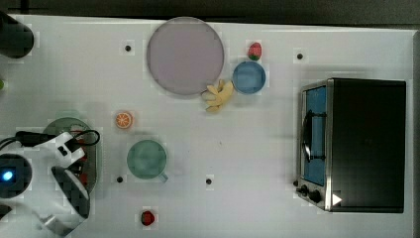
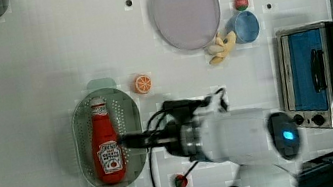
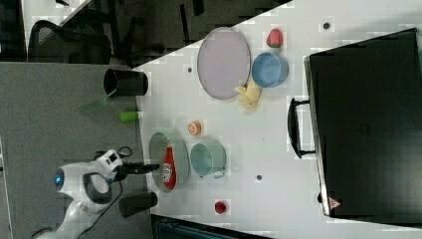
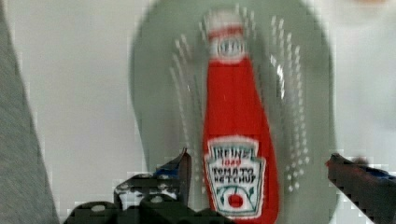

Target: Pick Ketchup from the table and place it in strainer.

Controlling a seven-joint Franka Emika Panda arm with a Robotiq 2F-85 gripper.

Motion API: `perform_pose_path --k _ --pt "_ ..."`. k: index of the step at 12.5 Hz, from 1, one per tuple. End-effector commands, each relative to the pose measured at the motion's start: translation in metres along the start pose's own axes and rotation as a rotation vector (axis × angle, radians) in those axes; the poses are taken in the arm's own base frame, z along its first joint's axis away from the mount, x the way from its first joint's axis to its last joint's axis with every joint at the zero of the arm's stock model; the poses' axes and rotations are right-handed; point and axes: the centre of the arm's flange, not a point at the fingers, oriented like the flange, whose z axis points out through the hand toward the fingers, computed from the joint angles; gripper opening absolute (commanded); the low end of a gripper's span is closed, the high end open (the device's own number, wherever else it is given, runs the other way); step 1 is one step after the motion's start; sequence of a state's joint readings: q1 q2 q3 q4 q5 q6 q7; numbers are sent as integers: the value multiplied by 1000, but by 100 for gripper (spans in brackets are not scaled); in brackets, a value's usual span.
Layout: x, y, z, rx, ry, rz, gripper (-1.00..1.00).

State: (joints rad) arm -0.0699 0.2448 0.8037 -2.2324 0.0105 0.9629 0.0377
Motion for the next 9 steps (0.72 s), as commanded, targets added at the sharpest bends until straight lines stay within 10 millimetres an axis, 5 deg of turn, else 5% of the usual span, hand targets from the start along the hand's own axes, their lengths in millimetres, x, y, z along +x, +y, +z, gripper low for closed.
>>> perform_pose_path --k 1,5,9 --pt "51 32 -73 -7 137 164 100" --pt "98 129 -163 -135 224 366 100" --pt "103 221 -268 -210 241 563 100"
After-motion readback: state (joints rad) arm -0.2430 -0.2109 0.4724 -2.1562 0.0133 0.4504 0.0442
